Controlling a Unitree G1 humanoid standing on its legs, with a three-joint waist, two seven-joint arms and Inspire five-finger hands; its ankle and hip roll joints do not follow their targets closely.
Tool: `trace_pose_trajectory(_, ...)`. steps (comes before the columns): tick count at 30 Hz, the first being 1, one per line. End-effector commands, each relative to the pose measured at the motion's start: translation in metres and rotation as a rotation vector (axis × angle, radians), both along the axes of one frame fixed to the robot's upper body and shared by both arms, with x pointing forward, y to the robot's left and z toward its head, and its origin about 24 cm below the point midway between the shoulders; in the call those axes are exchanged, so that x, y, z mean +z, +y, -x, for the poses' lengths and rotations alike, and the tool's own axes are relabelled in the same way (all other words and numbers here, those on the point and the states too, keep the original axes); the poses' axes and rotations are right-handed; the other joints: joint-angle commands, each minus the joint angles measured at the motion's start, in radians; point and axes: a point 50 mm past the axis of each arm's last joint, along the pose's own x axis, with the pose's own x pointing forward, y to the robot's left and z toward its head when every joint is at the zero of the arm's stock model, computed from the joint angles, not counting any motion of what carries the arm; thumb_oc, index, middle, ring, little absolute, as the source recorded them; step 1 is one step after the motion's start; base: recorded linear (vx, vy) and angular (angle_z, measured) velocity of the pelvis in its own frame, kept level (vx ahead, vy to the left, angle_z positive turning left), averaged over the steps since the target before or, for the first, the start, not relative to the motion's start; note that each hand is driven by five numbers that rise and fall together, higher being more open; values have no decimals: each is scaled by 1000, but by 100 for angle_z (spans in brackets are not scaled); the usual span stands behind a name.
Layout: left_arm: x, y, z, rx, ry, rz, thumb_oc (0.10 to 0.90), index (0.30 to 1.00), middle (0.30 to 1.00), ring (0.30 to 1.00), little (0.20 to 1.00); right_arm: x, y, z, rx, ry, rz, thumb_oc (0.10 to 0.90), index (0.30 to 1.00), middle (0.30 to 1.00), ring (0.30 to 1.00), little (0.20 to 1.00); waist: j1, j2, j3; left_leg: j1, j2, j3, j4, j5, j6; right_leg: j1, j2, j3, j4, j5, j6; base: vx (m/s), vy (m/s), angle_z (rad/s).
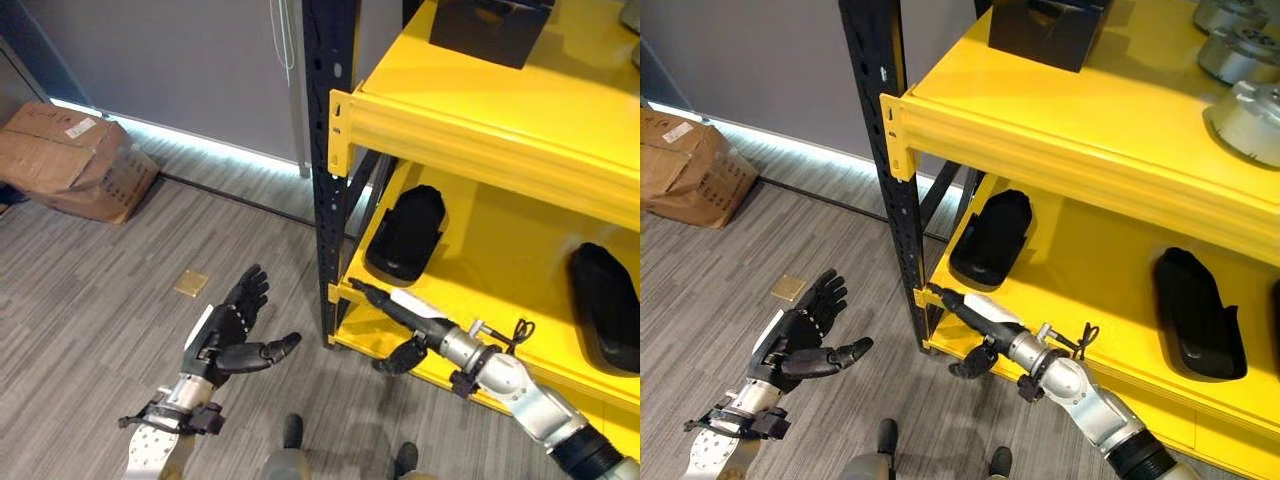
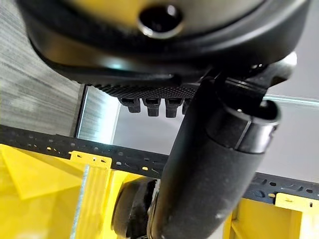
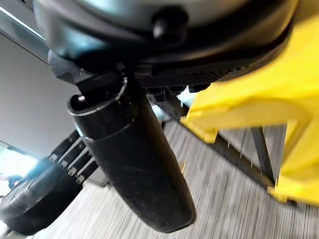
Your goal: Move parts from the plastic box to the shelf.
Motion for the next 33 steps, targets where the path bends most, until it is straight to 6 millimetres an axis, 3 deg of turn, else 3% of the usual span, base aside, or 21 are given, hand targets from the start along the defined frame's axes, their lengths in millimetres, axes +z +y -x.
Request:
trace_pose_trajectory(1,42,-2,-17,-42,-257,-11,900,1000,1000,1000,1000,47,15,-5,91,-257,-62,900,1000,1000,1000,1000,2,9,-22,27,14,80,89,-147,38,-9,-3,-39,140,-139,2,0,0,0)
trace_pose_trajectory(10,42,-4,-18,-70,-254,-9,900,1000,1000,1000,1000,45,12,-11,84,-234,-45,900,1000,1000,1000,1000,5,18,-16,19,14,70,104,-150,39,-13,-5,-37,162,-152,-5,0,0,0)
trace_pose_trajectory(21,41,-6,-20,-100,-238,-18,900,1000,1000,1000,1000,28,10,-23,74,-187,60,900,1000,1000,1000,1000,25,24,-4,8,14,57,116,-147,39,-15,-8,-48,178,-159,-10,3,-1,0)
trace_pose_trajectory(33,44,-7,-23,-127,-246,-21,900,1000,1000,1000,1000,41,7,-46,16,-314,174,900,1000,1000,1000,1000,50,38,41,-40,17,31,151,-139,37,-45,-13,-56,220,-171,-20,6,-12,6)
